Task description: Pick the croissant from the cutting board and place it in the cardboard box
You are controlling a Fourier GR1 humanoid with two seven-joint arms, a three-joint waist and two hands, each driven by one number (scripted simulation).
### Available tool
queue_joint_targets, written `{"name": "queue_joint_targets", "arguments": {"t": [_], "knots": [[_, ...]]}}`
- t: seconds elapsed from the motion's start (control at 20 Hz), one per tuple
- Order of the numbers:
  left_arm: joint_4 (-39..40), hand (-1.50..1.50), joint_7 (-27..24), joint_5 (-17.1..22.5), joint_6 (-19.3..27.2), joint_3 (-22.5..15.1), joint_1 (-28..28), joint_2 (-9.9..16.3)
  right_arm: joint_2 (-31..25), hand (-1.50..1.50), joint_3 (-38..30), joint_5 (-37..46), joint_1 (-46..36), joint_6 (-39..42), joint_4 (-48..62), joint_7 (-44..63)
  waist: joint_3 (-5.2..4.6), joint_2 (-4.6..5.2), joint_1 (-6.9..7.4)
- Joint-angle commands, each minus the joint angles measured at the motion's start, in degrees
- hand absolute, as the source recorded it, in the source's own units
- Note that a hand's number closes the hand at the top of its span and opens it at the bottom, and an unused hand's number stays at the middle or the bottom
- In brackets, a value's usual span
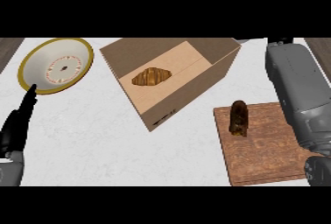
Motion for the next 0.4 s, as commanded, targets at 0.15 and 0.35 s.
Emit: {"name": "queue_joint_targets", "arguments": {"t": [0.15, 0.35], "knots": [[-0.5, 0.00, -0.1, 0.7, -0.9, 1.6, 2.1, 0.5, -9.0, -1.50, 0.7, -3.2, 9.6, 13.3, -8.3, 0.7, -0.03, -0.45, -1.16], [-1.5, 0.00, 1.6, 0.6, -1.5, 2.1, 1.5, 1.2, -11.5, -1.50, 2.8, -4.3, 15.6, 20.7, -14.7, 1.7, -0.05, -0.46, -1.28]]}}
